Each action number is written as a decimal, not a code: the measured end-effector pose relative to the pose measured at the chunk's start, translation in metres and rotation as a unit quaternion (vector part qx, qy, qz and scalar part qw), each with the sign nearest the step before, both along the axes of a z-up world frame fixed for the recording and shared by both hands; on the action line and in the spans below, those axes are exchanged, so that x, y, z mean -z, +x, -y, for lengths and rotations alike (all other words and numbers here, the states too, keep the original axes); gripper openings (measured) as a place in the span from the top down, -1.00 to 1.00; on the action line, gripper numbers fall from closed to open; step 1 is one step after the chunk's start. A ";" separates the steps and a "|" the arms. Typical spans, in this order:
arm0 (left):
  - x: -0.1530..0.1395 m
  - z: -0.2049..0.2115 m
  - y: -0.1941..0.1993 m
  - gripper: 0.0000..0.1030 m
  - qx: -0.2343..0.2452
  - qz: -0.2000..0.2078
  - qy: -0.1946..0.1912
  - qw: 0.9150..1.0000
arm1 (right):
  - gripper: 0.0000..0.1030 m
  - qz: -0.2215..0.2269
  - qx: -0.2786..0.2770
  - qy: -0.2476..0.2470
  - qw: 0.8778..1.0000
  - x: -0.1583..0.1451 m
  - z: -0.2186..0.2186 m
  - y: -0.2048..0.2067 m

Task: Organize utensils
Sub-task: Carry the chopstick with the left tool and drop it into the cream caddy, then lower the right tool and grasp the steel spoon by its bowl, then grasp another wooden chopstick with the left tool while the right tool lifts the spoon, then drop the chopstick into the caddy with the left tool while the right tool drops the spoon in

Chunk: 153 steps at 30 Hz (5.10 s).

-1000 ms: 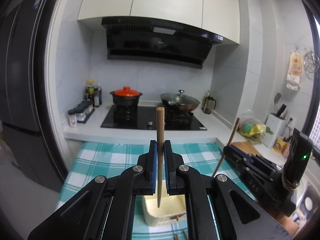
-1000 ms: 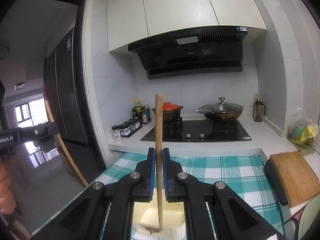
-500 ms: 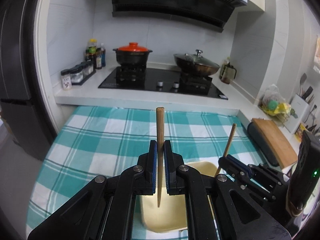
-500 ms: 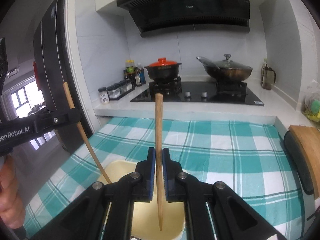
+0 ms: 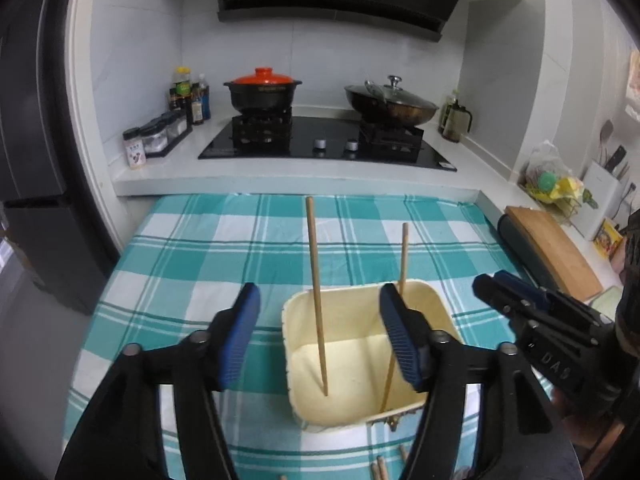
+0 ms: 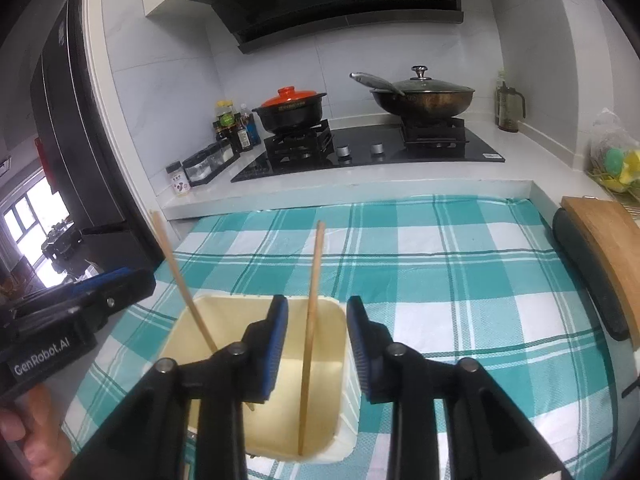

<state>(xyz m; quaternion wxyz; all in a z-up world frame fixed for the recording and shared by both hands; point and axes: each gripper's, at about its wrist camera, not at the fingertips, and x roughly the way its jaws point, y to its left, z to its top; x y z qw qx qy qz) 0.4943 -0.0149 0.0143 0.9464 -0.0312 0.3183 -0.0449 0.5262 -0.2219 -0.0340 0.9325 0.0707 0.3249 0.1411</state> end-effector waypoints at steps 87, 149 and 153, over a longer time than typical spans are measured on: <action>0.209 -0.029 -0.222 -0.99 -0.050 -0.157 0.047 0.985 | 0.03 -0.132 0.046 -0.056 0.989 0.140 0.024 -0.275; 0.042 -0.067 -0.229 0.89 0.025 -0.004 -0.086 0.996 | 0.18 0.097 -0.009 -0.045 0.994 0.014 0.015 -0.291; 0.036 -0.071 -0.228 0.89 0.027 0.002 -0.092 0.995 | 0.18 0.107 -0.010 -0.044 0.993 0.005 0.015 -0.293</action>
